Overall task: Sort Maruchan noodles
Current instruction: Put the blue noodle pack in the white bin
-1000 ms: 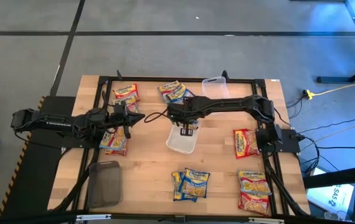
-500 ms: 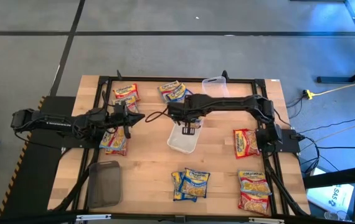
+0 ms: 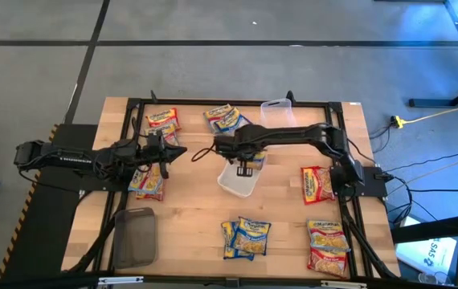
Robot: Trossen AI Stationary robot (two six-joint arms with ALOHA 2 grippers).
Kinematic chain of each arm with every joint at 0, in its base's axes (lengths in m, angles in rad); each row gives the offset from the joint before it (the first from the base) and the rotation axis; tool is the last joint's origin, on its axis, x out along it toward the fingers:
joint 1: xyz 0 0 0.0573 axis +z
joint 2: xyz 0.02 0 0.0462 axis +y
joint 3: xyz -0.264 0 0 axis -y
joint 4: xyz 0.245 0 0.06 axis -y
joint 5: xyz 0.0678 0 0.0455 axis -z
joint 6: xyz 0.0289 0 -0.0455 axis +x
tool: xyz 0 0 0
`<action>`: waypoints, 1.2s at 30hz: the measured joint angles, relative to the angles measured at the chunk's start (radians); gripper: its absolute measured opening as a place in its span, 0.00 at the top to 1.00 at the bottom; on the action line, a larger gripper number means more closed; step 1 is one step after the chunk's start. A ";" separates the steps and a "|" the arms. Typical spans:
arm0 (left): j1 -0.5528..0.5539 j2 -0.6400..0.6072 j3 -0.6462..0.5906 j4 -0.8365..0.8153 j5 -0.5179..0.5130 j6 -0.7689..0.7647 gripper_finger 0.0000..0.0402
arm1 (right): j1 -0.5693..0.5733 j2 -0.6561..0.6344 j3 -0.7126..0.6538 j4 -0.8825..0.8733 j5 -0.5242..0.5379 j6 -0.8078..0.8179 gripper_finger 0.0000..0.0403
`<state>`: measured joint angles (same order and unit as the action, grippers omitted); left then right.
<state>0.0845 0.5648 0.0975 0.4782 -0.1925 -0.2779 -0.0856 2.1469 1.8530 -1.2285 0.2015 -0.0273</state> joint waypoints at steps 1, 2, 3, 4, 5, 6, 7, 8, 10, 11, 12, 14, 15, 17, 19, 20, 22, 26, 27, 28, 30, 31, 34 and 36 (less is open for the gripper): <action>0.000 0.000 0.000 0.000 0.000 0.000 0.99 | 0.000 0.009 0.000 0.001 -0.001 -0.001 1.00; 0.000 0.000 0.000 0.000 0.001 0.000 0.99 | 0.000 0.017 0.000 0.001 -0.001 -0.003 1.00; 0.000 0.000 0.000 0.000 0.002 0.000 0.99 | 0.000 0.023 0.000 0.001 -0.001 -0.003 1.00; 0.000 0.000 0.000 0.000 0.003 0.000 0.99 | 0.000 0.030 0.000 0.002 0.000 -0.003 1.00; 0.000 0.000 0.000 0.000 0.003 0.000 0.99 | 0.000 0.036 0.000 0.004 0.007 -0.003 1.00; 0.000 0.000 0.000 0.000 0.003 0.000 0.99 | 0.000 0.042 0.000 0.006 0.019 -0.004 1.00; 0.000 0.000 0.000 0.000 0.003 0.000 0.99 | 0.000 0.046 0.000 0.012 0.029 -0.005 1.00; 0.000 0.000 0.000 0.000 0.003 0.000 0.99 | 0.000 0.048 -0.001 0.022 0.034 -0.009 1.00; 0.000 0.000 0.000 0.000 0.003 0.000 0.99 | 0.001 0.050 -0.001 0.055 0.031 -0.035 1.00; 0.000 0.000 0.000 0.000 0.003 0.000 0.99 | 0.001 0.050 -0.001 0.078 0.029 -0.050 1.00; 0.000 0.000 0.000 0.000 0.003 0.000 0.99 | 0.006 0.050 0.000 0.103 0.026 -0.059 1.00; 0.000 0.000 0.000 0.000 0.003 0.000 0.99 | 0.010 0.050 -0.001 0.143 0.026 -0.094 1.00; 0.000 0.000 0.000 0.000 0.003 0.000 0.99 | 0.014 0.050 -0.001 0.160 0.023 -0.113 1.00; 0.000 0.000 0.000 0.000 0.003 0.000 0.99 | 0.021 0.051 -0.001 0.194 0.008 -0.157 1.00; 0.000 0.000 0.000 0.000 0.003 0.000 0.99 | 0.030 0.051 -0.001 0.229 -0.011 -0.203 1.00; 0.000 0.000 0.000 0.000 0.003 0.000 0.99 | 0.038 0.051 -0.001 0.247 -0.011 -0.220 1.00; 0.000 0.000 0.000 0.000 0.003 0.000 0.99 | 0.049 0.052 0.001 0.274 0.000 -0.239 1.00; 0.000 0.000 0.000 0.000 0.003 0.000 0.99 | 0.056 0.053 0.067 0.165 0.042 -0.144 1.00; 0.000 0.000 0.000 0.000 0.003 0.000 0.99 | 0.054 0.053 0.084 0.137 0.048 -0.114 1.00; 0.000 0.000 0.000 0.000 0.003 0.000 0.99 | 0.052 0.053 0.099 0.111 0.054 -0.090 1.00; 0.000 0.000 0.000 0.000 -0.001 0.000 0.99 | 0.045 0.053 0.118 0.080 0.078 -0.067 1.00; 0.000 0.000 0.000 0.000 -0.002 0.000 0.99 | 0.045 0.053 0.122 0.075 0.092 -0.066 1.00; 0.000 0.000 0.000 0.000 -0.003 -0.001 0.99 | 0.037 0.053 0.112 0.080 0.101 -0.065 1.00; 0.000 0.000 0.000 0.000 0.004 -0.002 0.99 | 0.037 0.053 0.094 0.084 0.095 -0.063 1.00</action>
<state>0.0845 0.5648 0.0975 0.4786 -0.1888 -0.2794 -0.0490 2.1998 1.9470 -1.1448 0.2965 -0.0899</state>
